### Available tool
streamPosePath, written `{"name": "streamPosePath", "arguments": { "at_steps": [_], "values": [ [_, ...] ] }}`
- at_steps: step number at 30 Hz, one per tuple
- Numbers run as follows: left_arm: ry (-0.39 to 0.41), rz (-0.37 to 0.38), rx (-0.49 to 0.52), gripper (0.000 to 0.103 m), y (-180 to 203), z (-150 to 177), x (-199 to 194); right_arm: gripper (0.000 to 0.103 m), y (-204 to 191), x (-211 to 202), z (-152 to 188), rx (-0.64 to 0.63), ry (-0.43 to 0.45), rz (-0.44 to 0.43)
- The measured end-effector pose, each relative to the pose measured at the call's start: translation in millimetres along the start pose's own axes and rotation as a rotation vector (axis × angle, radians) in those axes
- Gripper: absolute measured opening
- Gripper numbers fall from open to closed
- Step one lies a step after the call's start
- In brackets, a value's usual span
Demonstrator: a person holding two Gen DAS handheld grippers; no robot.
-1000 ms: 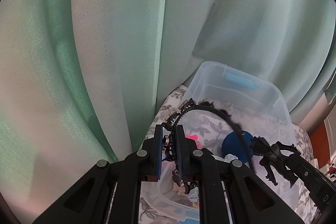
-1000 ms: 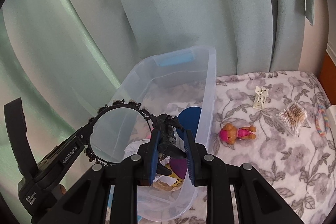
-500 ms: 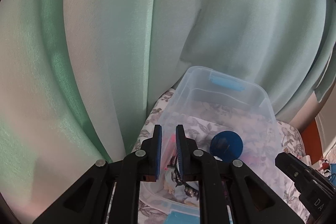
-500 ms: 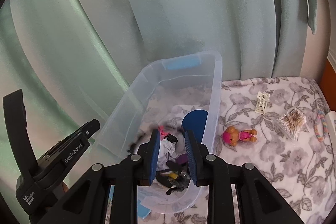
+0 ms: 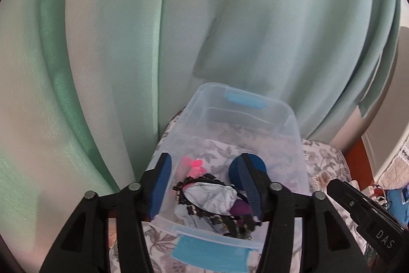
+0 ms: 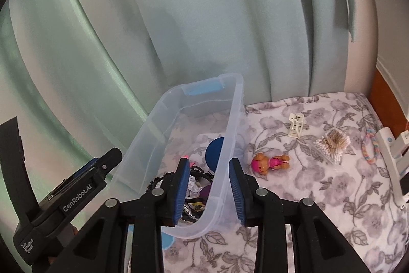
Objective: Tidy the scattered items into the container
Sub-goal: 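Open the right tool dropping the figure while the left tool releases the headband into the container, then withdraw both tools from the container toward the white clip and rainbow bracelet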
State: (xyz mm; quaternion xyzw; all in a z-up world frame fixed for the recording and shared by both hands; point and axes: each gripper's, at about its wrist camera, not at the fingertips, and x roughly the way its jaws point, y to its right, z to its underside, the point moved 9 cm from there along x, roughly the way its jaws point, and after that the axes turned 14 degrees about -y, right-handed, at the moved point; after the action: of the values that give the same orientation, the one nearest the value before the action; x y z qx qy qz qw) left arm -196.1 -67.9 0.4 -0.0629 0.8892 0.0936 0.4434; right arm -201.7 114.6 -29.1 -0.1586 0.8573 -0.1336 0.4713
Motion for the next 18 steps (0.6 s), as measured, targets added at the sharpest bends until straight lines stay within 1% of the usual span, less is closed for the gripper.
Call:
{"name": "streamPosePath", "arguments": {
  "at_steps": [2, 7, 9, 10, 16, 18],
  "values": [
    [0.005, 0.005, 0.011, 0.063, 6, 1, -6, 0.041, 4, -7, 1, 0.007, 0.012, 0.002],
    [0.025, 0.013, 0.04, 0.067, 23, 1, -23, 0.052, 12, -28, 3, 0.027, 0.046, -0.002],
    [0.034, 0.018, 0.054, 0.07, 31, 2, -30, 0.057, 17, -37, 3, 0.036, 0.063, -0.007],
    [0.038, 0.019, 0.059, 0.071, 35, 3, -33, 0.058, 20, -41, 3, 0.04, 0.071, -0.008],
    [0.051, 0.018, 0.099, 0.073, 60, 7, -47, 0.062, 36, -66, 7, 0.064, 0.111, -0.01],
    [0.053, 0.018, 0.111, 0.076, 68, 9, -51, 0.063, 43, -73, 9, 0.074, 0.123, -0.011]
  ]
}}
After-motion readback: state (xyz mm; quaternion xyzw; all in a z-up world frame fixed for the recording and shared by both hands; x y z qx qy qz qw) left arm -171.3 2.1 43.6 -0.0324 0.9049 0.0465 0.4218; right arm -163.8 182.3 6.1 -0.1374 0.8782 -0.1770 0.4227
